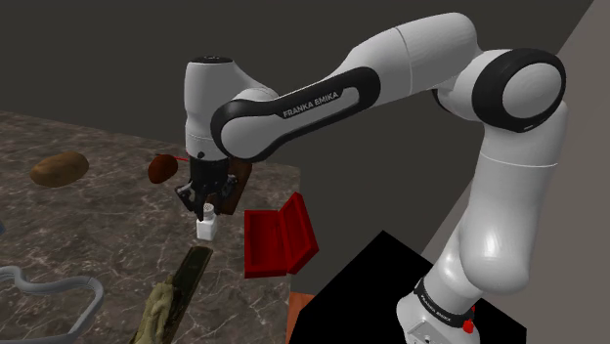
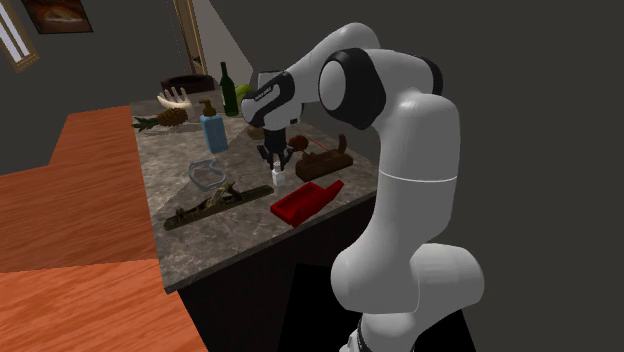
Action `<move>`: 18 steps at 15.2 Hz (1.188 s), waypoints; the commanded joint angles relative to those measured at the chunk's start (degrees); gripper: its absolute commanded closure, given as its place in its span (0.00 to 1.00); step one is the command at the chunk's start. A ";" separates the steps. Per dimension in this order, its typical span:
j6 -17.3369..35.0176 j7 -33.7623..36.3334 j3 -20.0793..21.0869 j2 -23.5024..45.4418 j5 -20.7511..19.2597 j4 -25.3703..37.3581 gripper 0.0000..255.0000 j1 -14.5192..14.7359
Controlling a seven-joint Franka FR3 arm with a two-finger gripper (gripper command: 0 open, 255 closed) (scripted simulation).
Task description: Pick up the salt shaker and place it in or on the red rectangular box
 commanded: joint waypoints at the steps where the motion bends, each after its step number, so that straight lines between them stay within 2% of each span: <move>1: -1.18 -0.23 0.13 -0.58 0.37 0.65 1.00 -0.10; 18: -13.06 -1.67 0.91 -4.37 2.71 9.20 1.00 -0.50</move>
